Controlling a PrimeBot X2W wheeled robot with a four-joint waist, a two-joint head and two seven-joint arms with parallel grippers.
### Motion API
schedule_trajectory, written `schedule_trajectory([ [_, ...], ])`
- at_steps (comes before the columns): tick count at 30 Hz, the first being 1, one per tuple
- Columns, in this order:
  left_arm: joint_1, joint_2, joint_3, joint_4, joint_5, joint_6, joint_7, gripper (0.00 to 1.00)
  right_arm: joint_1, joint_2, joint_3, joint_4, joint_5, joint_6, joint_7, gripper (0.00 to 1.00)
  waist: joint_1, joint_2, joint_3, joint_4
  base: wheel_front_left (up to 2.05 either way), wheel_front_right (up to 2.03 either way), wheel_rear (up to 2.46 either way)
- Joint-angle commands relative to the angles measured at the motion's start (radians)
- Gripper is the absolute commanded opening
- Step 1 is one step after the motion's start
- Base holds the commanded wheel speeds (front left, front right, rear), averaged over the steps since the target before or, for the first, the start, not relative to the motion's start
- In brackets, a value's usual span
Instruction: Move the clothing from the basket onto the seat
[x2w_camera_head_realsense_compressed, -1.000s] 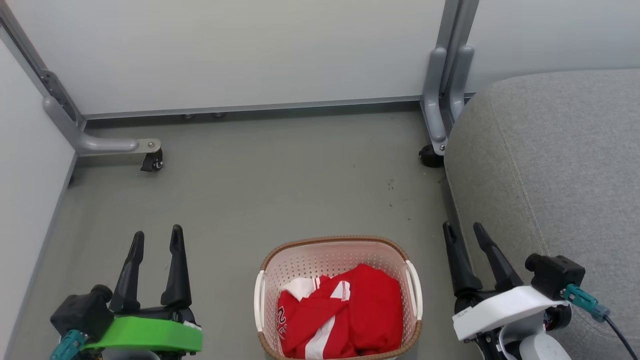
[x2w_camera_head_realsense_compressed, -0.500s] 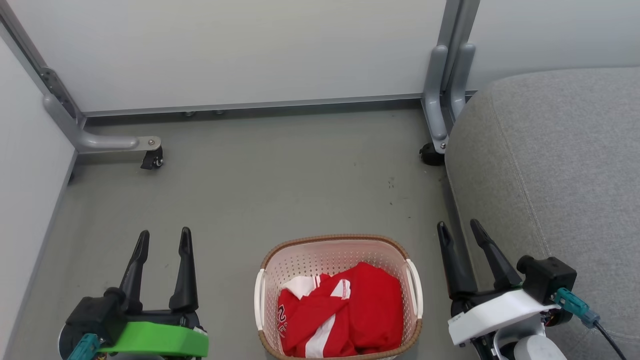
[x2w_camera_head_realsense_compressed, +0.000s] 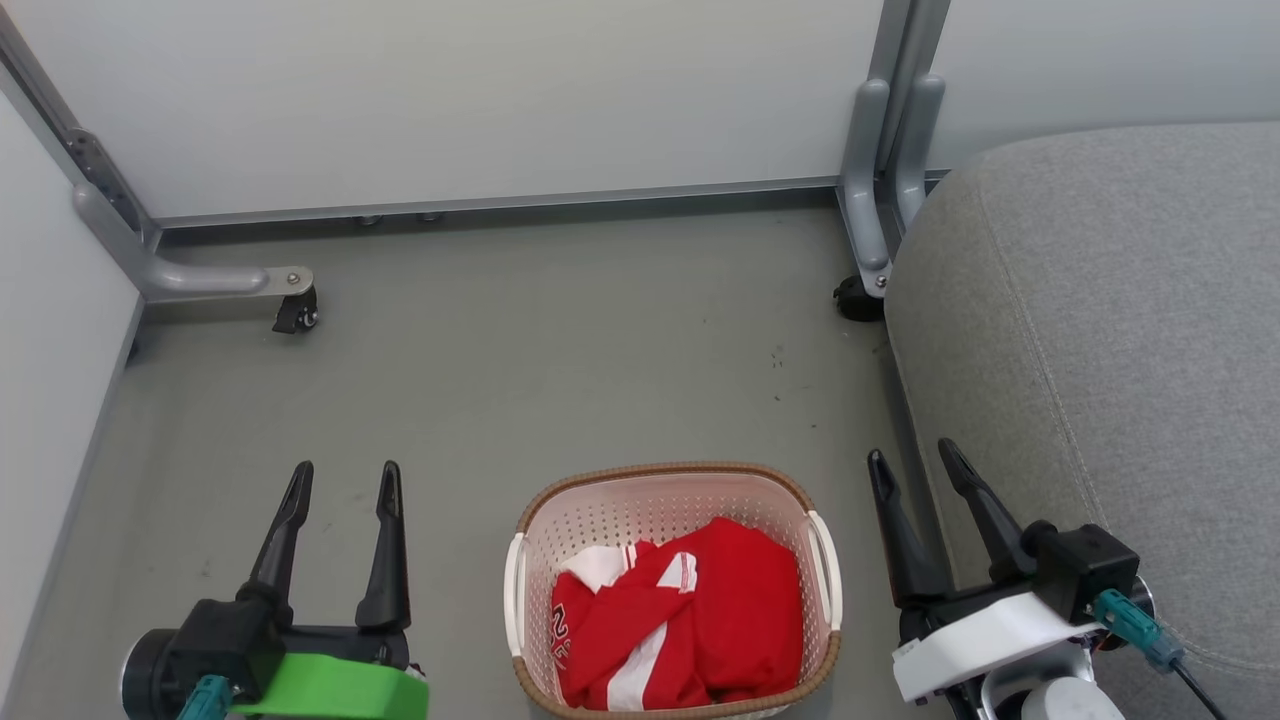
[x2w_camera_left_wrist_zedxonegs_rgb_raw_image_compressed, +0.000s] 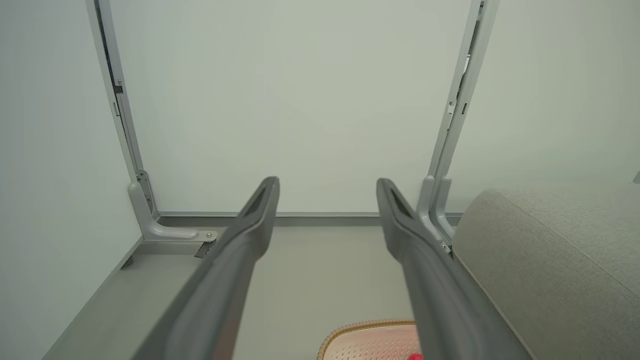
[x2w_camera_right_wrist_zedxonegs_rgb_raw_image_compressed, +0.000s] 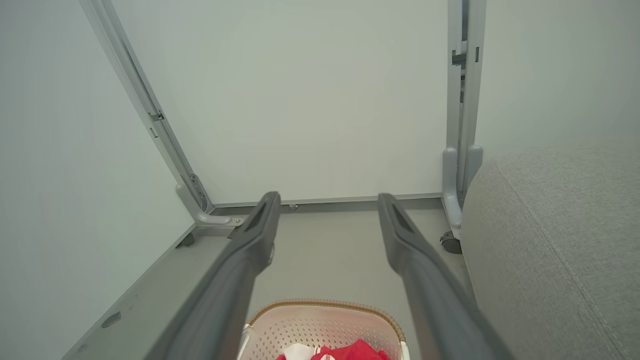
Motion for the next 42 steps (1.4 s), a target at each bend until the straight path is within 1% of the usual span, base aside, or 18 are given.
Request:
schedule_trajectory([
  [1,0.009,0.007,-0.002,-0.006,0.021,-0.004,-0.009,1.00,0.008,-0.005,0.000,-0.009,-0.023,0.000,-0.010,1.00,0.0000,0.0000,0.001,0.000,0.00,0.00,0.00],
  [11,0.018,0.007,-0.006,-0.003,0.088,-0.006,-0.028,1.00,0.019,-0.006,0.000,-0.018,-0.088,0.000,-0.027,1.00,0.0000,0.0000,0.002,-0.004,0.00,0.00,0.00],
  [25,0.022,0.007,-0.017,0.011,0.084,-0.007,-0.025,1.00,0.023,-0.005,0.002,-0.020,-0.087,0.000,-0.026,1.00,0.0000,0.0000,0.006,-0.001,0.00,0.00,0.00],
  [31,0.019,0.007,-0.021,0.045,0.077,-0.007,-0.025,1.00,0.014,-0.005,0.001,-0.023,-0.090,0.000,-0.026,1.00,0.0000,0.0000,0.027,-0.004,0.00,0.00,0.00],
  [35,-0.019,0.007,-0.046,0.084,0.080,-0.007,-0.025,1.00,-0.011,-0.006,-0.010,-0.025,-0.101,0.000,-0.026,1.00,0.0000,0.0000,0.086,-0.005,0.00,0.00,0.00],
  [40,-0.101,0.037,-0.116,0.152,0.066,-0.007,-0.025,1.00,-0.064,-0.005,-0.032,-0.039,-0.128,0.000,-0.026,1.00,0.0000,0.0000,0.213,0.004,0.00,0.00,0.00],
  [42,-0.147,0.057,-0.150,0.183,0.063,-0.007,-0.025,1.00,-0.090,-0.006,-0.045,-0.048,-0.139,0.000,-0.026,1.00,0.0000,0.0000,0.270,0.006,0.00,0.00,0.00],
])
